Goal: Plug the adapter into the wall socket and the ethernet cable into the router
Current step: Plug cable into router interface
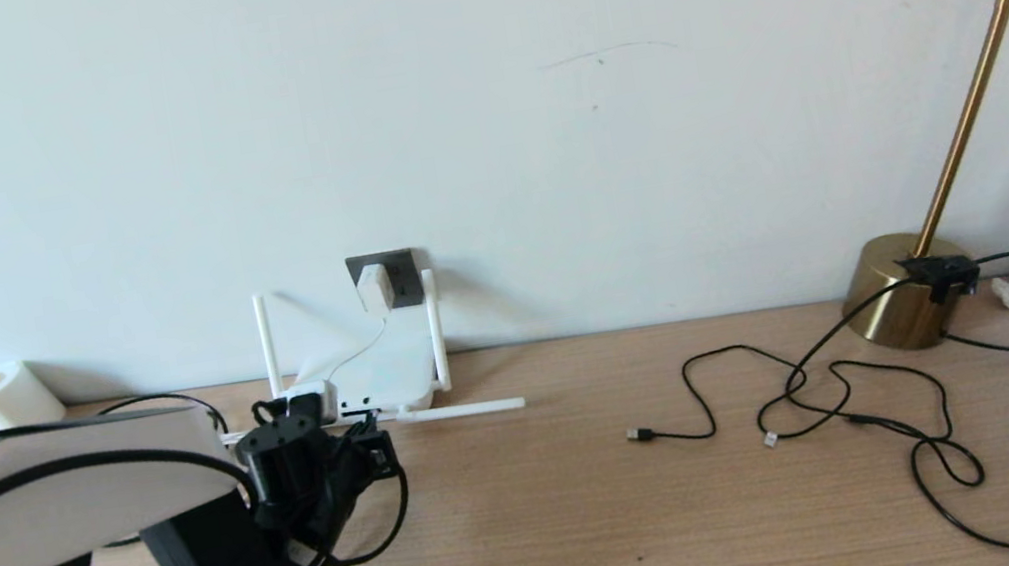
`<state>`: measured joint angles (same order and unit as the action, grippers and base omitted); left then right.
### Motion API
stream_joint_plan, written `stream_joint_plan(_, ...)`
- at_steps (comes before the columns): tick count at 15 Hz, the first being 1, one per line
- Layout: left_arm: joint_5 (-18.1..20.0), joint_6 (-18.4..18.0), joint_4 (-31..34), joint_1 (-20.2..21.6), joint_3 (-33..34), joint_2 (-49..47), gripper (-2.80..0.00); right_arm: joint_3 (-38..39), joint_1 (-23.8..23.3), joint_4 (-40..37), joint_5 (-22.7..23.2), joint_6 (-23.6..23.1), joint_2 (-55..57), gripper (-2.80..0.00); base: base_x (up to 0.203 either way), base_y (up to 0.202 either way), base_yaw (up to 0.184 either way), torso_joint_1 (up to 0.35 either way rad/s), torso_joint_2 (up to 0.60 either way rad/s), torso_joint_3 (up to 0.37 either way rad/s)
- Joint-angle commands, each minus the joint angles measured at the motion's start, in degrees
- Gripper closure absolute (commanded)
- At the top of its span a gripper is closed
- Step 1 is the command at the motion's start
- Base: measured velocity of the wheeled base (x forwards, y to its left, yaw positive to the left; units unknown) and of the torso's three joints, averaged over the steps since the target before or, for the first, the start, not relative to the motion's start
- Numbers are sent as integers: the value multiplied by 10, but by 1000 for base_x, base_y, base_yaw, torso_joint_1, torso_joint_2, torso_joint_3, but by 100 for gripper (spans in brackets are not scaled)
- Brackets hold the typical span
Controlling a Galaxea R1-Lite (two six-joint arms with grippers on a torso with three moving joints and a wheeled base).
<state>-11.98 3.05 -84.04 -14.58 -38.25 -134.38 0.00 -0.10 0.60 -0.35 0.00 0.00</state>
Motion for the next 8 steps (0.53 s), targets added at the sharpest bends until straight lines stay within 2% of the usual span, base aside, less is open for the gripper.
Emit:
stream_joint_plan(1,-2,0,-4,0,-1,1,0,0,0,0,0,0,0,0,0,0,0,0,0,0)
stream_joint_plan(8,-2,-1,-4,0,-4,1,0,0,0,0,0,0,0,0,0,0,0,0,0,0)
